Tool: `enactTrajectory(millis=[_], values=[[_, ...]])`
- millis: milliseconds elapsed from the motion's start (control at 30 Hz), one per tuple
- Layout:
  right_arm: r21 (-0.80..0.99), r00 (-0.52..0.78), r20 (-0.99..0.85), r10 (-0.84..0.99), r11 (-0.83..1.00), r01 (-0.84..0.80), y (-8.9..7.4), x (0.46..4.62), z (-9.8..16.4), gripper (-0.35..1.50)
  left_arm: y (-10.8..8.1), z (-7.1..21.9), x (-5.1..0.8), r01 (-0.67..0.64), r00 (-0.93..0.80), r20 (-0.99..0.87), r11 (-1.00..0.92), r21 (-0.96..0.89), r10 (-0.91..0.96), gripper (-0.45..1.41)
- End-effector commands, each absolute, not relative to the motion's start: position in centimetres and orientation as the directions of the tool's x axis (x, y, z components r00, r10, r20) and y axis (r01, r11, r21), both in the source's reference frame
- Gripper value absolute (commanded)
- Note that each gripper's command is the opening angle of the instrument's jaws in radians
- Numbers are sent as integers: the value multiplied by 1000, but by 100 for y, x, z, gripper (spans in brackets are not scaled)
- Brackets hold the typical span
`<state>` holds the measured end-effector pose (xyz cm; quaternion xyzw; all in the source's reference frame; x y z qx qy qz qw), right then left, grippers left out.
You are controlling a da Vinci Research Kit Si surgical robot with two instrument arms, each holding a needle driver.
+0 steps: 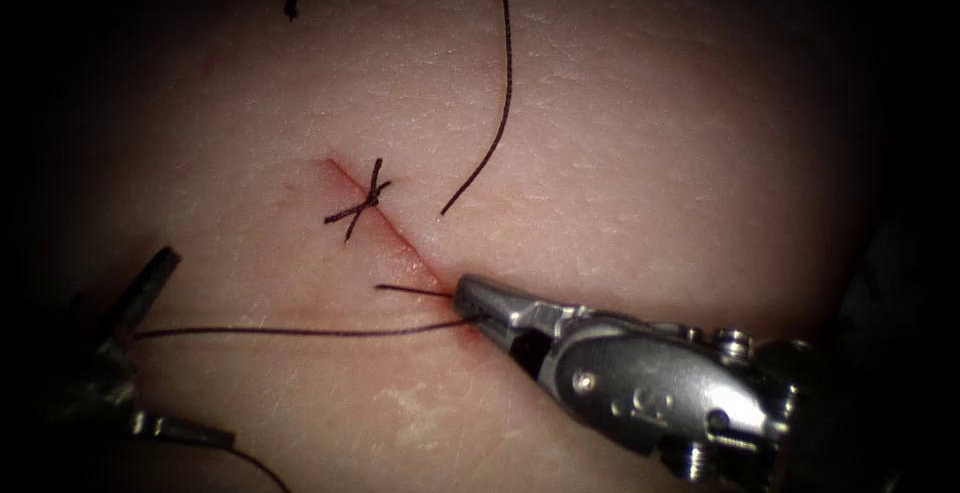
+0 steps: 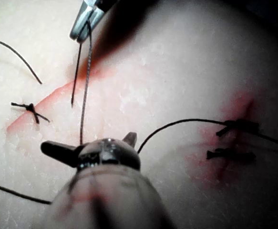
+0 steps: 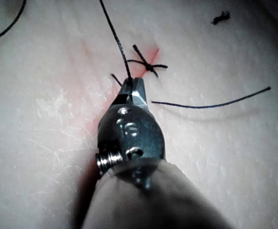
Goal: Wound Closure
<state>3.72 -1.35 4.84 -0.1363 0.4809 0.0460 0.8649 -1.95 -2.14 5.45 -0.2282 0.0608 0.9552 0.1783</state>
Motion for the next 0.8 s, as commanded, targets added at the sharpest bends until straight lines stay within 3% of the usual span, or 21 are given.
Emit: enactTrajectory(millis=[33,233,367,600,633,667,800], values=[[-192,536,-843,-49,958,-215,-137,374,492,-35,-223,552,-196,-366,-834,-455,-930,34,311,100],[-187,536,-844,-33,953,-237,-133,361,494,-35,-222,556,-189,-371,-837,-449,-927,45,314,91],[-188,542,-840,-30,953,-239,-132,355,494,-35,-225,555,-186,-379,-832,-456,-924,52,316,73],[-189,547,-837,-28,952,-241,-133,351,494,-35,-225,556,-180,-390,-829,-457,-919,61,321,12],[-189,547,-836,-28,952,-241,-133,351,494,-35,-225,556,-180,-390,-830,-457,-919,61,321,-1],[-189,547,-836,-28,952,-241,-133,351,494,-35,-225,556,-179,-390,-830,-456,-919,61,321,-45],[-189,548,-836,-27,952,-242,-133,351,494,-35,-227,551,-178,-382,-814,-485,-924,31,320,-45]])
